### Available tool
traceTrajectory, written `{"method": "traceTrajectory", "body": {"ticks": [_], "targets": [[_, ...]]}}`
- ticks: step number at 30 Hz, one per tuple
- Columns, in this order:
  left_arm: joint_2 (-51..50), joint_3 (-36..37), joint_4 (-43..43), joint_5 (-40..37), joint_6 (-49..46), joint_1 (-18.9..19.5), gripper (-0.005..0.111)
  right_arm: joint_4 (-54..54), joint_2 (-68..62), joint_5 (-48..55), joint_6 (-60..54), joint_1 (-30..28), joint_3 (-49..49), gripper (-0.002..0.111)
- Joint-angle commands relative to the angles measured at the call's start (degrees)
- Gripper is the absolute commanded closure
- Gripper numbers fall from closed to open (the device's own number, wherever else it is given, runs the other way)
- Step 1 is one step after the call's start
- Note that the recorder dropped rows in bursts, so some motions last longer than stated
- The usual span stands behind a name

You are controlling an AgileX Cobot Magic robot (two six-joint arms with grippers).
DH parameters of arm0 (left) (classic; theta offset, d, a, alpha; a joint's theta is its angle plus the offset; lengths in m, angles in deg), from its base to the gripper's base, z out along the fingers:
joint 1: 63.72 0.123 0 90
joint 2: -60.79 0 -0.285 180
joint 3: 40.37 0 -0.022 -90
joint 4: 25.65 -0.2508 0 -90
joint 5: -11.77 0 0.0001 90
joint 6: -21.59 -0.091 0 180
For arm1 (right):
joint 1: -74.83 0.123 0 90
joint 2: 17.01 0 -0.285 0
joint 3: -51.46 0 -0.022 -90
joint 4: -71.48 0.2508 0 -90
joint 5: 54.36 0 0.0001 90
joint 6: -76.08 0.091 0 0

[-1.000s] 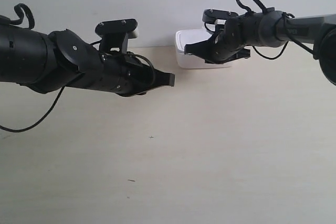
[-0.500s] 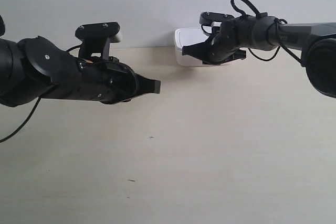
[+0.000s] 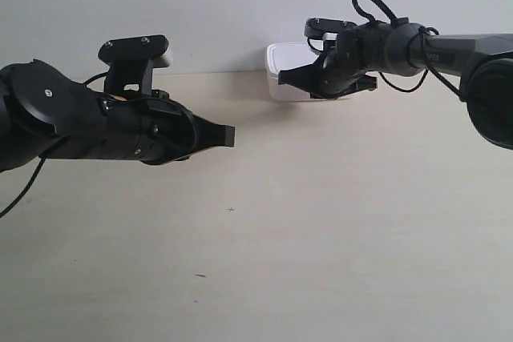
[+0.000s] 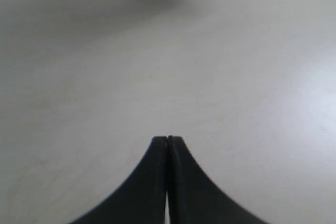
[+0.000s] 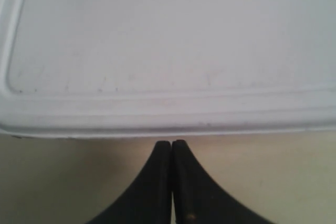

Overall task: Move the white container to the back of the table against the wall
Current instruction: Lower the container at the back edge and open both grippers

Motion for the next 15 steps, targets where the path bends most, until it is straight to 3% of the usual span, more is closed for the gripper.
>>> {"method": "traceTrajectory", "body": {"ticks": [1,10,15], "targets": [[0.8,0.3,0.5,1.1,0.1,0.1,0.107,-0.4,0.2,2.7,-0.5,0.1,0.4,0.108],[1.0,0.3,0.5,1.2,0.1,0.1,0.107,-0.9,0.7,5.7,-1.6,3.4,0.1,0.108],[1.3,0.9,0.7,1.1,0.1,0.1,0.107,-6.0,4.4,3.8,4.2,3.6,-5.2,0.108]]}}
